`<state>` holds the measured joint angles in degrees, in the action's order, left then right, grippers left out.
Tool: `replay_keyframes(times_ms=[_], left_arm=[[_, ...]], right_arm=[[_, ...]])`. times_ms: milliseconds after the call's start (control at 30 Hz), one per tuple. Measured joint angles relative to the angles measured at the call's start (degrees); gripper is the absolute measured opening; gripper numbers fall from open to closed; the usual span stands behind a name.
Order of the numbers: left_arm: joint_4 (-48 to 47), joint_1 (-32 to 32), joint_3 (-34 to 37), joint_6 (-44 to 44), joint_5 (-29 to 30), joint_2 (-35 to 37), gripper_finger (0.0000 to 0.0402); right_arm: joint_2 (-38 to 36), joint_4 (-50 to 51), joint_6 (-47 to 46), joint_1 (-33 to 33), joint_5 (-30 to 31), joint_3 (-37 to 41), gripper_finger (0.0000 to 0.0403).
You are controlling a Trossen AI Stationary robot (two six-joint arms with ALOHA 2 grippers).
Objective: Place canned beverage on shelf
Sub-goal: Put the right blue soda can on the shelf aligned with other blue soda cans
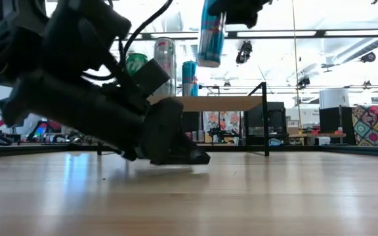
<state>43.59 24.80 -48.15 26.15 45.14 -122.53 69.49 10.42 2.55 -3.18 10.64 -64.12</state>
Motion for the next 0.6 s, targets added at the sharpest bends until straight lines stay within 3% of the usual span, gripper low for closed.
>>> replay_keyframes(times_ms=[167, 333, 600], left_arm=[[0.11, -3.36, 1.88, -5.56, -3.83, 4.95, 0.0224], [0.43, -8.04, 4.95, -7.6, -9.02, 10.67, 0.0224], [1.28, -10.25, 11.26, -7.25, -10.09, 14.46, 0.0224]], right_arm=[[1.4, 0.75, 1.82, -12.01, -11.3, -5.74, 0.0228], [8.0, 1.87, 3.4, -20.95, -18.63, -12.33, 0.0228], [21.71, 8.4, 4.99, -24.2, -23.35, -23.82, 0.0228]])
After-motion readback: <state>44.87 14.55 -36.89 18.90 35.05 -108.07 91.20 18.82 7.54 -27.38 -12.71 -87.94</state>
